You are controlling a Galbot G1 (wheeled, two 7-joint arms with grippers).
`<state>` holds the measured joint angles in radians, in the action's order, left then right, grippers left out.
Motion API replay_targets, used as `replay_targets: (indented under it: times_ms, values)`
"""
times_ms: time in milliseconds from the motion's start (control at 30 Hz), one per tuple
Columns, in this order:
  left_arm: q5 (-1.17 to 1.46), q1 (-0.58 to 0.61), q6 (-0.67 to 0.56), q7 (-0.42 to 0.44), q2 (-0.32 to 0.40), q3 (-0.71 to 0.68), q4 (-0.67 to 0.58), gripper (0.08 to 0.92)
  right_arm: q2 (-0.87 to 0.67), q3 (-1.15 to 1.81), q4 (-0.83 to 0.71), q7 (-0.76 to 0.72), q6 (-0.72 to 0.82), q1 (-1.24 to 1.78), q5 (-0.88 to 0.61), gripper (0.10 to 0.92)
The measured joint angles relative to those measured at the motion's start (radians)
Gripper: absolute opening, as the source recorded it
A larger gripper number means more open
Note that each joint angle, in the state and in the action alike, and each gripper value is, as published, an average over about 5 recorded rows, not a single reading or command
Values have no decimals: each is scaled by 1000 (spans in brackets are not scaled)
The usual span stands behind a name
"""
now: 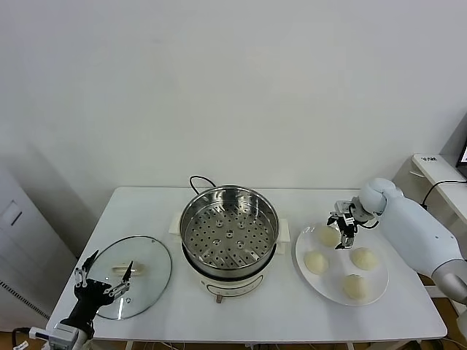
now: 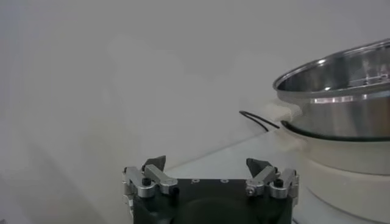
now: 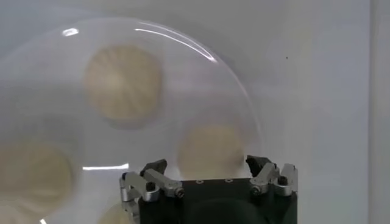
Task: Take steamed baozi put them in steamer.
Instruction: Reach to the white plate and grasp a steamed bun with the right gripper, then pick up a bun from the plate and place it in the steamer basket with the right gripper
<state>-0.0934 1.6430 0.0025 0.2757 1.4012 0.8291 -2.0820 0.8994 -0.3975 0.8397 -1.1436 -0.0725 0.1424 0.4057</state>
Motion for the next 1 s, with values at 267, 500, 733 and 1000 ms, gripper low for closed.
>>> replay_targets:
  times_ms: [267,500,733,1000]
  values:
    - [-3,-1,0,0,1,-4,-1,823,4,-17,-6,5,-8,-18,1,413]
    - [-3,-6,1,-1,2,-2,-4,823,-28,-98,50,-10,-9,-89,-62,373]
    - [-2,-14,9,-7,-4,4,-11,823,-45,-298,157,-40,-17,-301,-236,367]
    - [2,-8,9,-8,1,17,-24,823,5,-557,284,-51,-46,-591,-440,366]
